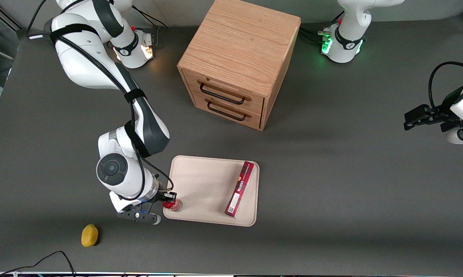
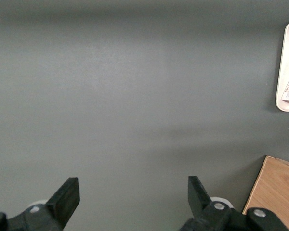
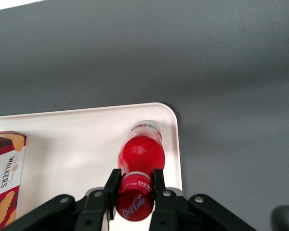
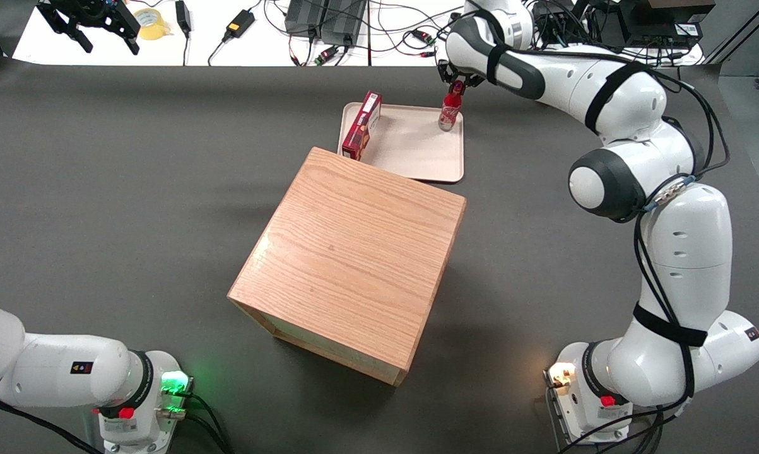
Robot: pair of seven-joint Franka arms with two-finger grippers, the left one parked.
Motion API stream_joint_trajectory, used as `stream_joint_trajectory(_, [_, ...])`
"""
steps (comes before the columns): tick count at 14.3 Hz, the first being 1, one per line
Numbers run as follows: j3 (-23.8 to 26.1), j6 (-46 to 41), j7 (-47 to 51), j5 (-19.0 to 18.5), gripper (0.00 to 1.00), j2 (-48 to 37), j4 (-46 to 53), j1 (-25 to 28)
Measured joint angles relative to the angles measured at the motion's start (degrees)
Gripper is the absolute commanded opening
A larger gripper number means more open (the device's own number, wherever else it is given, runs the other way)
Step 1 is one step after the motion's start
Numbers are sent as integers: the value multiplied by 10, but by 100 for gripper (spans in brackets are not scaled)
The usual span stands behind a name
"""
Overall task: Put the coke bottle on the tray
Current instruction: 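Open the right gripper to release the bottle on the tray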
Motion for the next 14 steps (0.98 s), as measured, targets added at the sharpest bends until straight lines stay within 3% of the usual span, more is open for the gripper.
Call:
stream_joint_trajectory(1, [0,2,6,0,100,0,0,0])
stream_joint_trajectory(5, [0,-10,12,0,100,-4,0,0])
stream_joint_trajectory(7, [1,-69,7,0,100,-33,-8,-6])
stream_joint_trajectory(12, [16,-146,-50,6,100,-242,-172,-57])
stream_joint_trajectory(14, [17,-183,-99,25,100,-334,-243,-77])
